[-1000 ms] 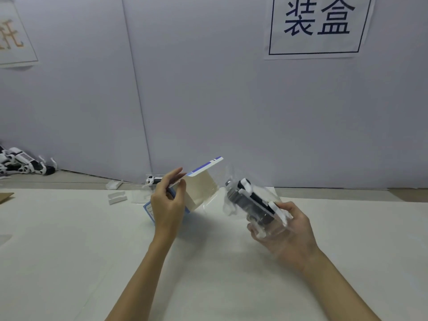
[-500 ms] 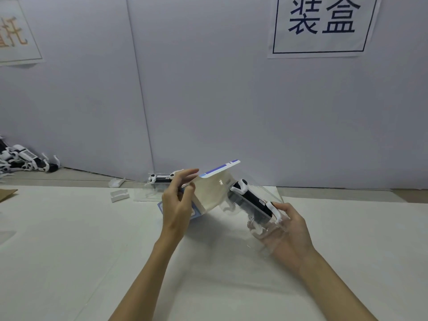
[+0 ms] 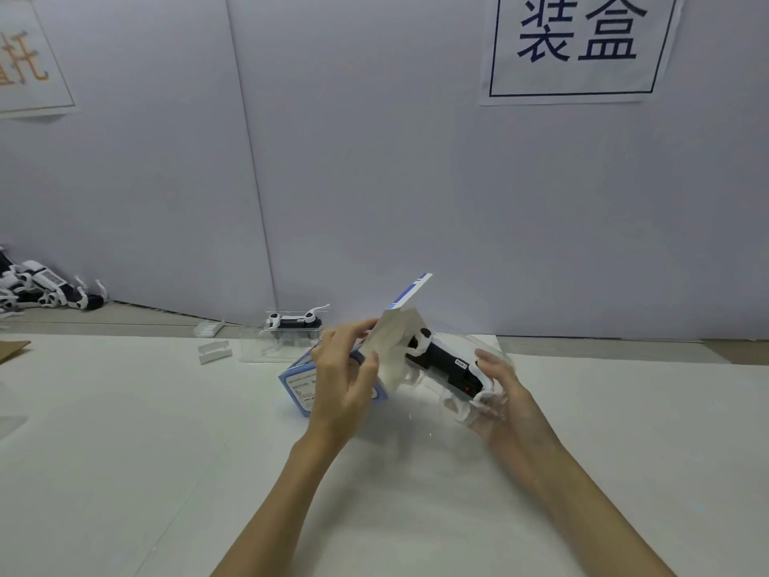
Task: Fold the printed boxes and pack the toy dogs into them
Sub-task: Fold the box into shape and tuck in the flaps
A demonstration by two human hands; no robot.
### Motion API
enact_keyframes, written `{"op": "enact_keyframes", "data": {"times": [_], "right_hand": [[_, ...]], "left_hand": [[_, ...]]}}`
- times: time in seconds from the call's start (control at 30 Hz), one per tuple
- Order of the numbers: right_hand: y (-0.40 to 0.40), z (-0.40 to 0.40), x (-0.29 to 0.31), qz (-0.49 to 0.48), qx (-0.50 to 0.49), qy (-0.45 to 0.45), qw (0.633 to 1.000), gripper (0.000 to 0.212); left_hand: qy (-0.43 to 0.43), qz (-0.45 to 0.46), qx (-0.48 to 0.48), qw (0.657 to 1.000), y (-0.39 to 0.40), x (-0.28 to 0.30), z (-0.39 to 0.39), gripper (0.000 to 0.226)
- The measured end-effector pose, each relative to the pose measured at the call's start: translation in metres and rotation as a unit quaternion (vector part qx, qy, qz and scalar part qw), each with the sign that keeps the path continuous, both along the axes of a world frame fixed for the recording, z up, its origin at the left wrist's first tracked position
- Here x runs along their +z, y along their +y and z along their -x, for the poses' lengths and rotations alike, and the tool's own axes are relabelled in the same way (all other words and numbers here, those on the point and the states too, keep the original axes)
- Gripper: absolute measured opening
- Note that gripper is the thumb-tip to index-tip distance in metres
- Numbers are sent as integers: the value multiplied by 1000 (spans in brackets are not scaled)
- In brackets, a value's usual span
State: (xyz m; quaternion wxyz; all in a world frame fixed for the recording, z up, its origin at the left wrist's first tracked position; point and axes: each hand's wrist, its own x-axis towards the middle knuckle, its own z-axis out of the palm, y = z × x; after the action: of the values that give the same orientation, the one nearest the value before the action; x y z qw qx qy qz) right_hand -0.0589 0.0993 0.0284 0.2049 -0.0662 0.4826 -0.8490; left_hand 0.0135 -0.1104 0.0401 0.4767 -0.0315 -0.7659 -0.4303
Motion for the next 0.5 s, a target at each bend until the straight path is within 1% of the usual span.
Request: {"op": "enact_keyframes", "data": {"times": [0.07, 0.13, 0.2, 0.33, 0.4, 0.5], "right_hand": [[0, -1, 1, -21, -5, 23, 999, 28], [1, -1, 4, -35, 1, 47, 998, 29], [2, 1, 5, -42, 8, 59, 997, 31], [5, 3, 7, -54, 4, 67, 996, 28], [6, 1, 9, -59, 1, 71, 996, 31], [6, -1, 12, -65, 7, 65, 996, 30]], "left_hand": [[7, 4, 22, 1000, 4, -2, 1, 26], [15, -1, 41, 999, 7, -2, 1, 20], [19, -2, 49, 999, 9, -1, 2, 20], [23, 10, 56, 998, 12, -3, 0, 25], [25, 7, 56, 998, 12, -4, 0, 25], [34, 9, 51, 998, 13, -4, 0, 25]]}}
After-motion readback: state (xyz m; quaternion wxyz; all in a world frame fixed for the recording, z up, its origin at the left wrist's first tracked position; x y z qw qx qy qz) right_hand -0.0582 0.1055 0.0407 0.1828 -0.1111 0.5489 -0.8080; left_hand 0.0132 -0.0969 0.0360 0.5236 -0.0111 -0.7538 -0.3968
